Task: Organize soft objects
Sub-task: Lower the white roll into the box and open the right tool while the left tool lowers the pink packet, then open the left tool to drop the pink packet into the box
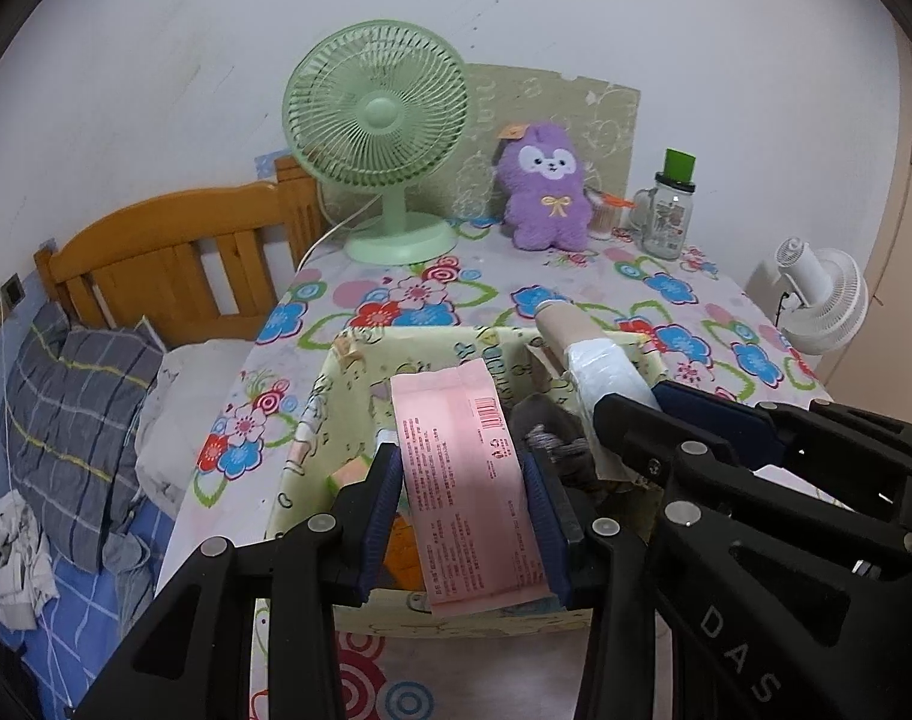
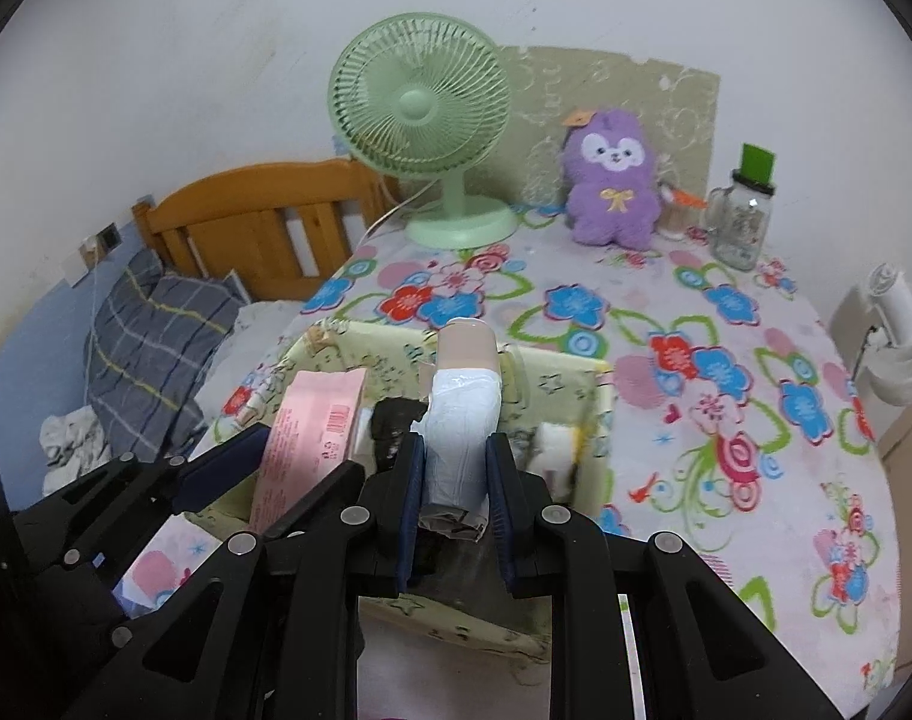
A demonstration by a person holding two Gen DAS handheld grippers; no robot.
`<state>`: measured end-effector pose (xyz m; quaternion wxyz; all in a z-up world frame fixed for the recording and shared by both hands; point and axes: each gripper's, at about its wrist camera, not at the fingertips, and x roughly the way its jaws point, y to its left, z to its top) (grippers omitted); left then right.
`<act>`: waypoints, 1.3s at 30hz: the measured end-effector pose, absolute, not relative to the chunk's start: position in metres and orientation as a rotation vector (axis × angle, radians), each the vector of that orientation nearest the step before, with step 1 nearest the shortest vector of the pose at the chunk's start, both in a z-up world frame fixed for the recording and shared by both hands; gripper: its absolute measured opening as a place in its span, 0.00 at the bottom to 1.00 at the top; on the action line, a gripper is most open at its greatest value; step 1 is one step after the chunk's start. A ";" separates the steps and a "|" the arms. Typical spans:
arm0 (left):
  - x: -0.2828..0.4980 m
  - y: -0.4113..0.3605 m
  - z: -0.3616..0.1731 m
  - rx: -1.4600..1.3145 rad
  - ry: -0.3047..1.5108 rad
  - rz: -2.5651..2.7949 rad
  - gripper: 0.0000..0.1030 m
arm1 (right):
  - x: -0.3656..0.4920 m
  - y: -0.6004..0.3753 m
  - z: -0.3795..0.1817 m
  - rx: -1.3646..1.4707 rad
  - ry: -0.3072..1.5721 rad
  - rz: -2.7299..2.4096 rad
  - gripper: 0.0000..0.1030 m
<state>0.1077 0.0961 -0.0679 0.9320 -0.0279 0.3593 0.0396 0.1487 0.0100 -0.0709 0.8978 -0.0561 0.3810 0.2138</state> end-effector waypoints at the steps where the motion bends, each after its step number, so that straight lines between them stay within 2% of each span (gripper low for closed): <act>1: 0.109 0.098 -0.069 -0.063 0.739 0.084 0.42 | 0.150 0.012 -0.072 -0.113 0.795 0.448 0.24; 4: 0.111 0.101 -0.071 -0.071 0.749 0.087 0.42 | 0.153 0.016 -0.075 -0.120 0.810 0.450 0.27; 6: 0.113 0.101 -0.073 -0.067 0.752 0.088 0.42 | 0.155 0.017 -0.076 -0.124 0.819 0.442 0.33; 8: 0.114 0.101 -0.073 -0.069 0.753 0.086 0.42 | 0.157 0.016 -0.077 -0.114 0.824 0.437 0.55; 10: 0.116 0.102 -0.072 -0.068 0.749 0.089 0.42 | 0.158 0.014 -0.076 -0.105 0.808 0.412 0.66; 11: 0.117 0.102 -0.071 -0.071 0.748 0.087 0.42 | 0.159 0.012 -0.075 -0.102 0.803 0.410 0.68; 32: 0.149 0.076 -0.078 -0.042 0.756 0.005 0.44 | 0.179 -0.025 -0.075 -0.057 0.795 0.277 0.68; 33: 0.150 0.075 -0.078 -0.034 0.756 0.009 0.46 | 0.179 -0.025 -0.076 -0.057 0.798 0.274 0.68; 35: 0.150 0.074 -0.079 -0.023 0.750 0.019 0.64 | 0.181 -0.026 -0.078 -0.056 0.804 0.273 0.68; 39: 0.150 0.074 -0.077 -0.019 0.738 0.028 0.68 | 0.182 -0.026 -0.080 -0.056 0.809 0.273 0.68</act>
